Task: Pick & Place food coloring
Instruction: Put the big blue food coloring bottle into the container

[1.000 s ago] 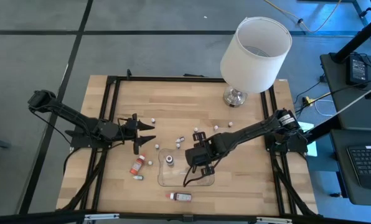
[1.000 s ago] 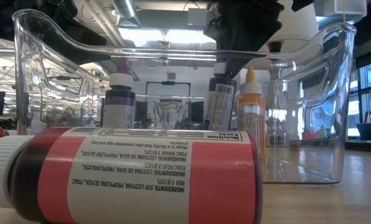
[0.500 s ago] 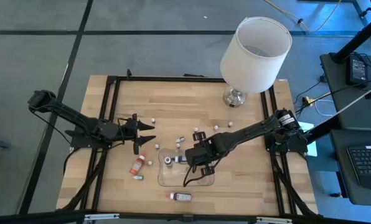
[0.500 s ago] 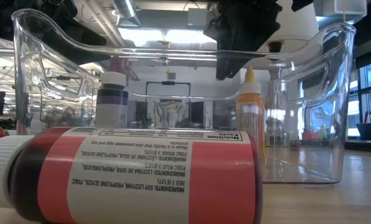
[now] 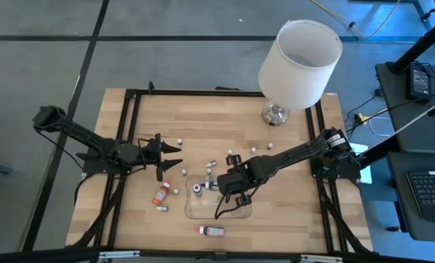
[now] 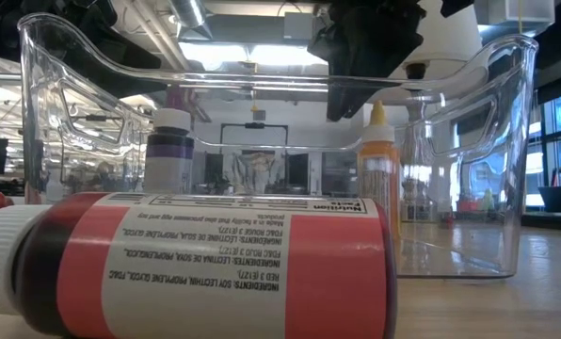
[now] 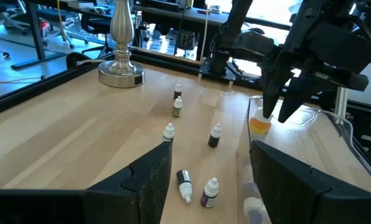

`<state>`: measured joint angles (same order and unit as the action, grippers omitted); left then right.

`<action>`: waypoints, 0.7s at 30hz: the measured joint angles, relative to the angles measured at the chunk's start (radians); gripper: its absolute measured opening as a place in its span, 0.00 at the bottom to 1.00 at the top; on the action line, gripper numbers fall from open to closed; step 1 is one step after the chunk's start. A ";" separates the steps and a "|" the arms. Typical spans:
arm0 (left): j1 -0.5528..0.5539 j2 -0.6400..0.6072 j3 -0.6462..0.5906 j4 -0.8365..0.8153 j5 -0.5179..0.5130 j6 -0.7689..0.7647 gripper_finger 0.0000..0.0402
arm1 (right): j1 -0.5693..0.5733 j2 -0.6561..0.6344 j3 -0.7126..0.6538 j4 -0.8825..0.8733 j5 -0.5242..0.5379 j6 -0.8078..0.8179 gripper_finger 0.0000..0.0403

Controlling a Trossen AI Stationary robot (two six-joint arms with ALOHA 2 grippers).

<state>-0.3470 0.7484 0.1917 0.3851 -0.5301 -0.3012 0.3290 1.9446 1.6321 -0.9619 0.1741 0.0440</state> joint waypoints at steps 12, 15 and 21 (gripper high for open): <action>0.000 0.000 0.000 0.000 0.000 0.000 0.53 | -0.002 0.000 0.054 -0.019 0.041 -0.013 0.41; 0.000 0.000 0.000 0.000 0.000 0.000 0.53 | 0.001 -0.001 0.108 -0.025 0.042 -0.002 0.53; 0.000 0.000 0.000 0.000 0.000 0.000 0.53 | 0.027 -0.002 0.192 0.010 0.042 0.003 0.70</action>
<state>-0.3471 0.7483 0.1917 0.3851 -0.5303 -0.3012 0.3560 1.9430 1.8243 -0.9521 0.2158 0.0466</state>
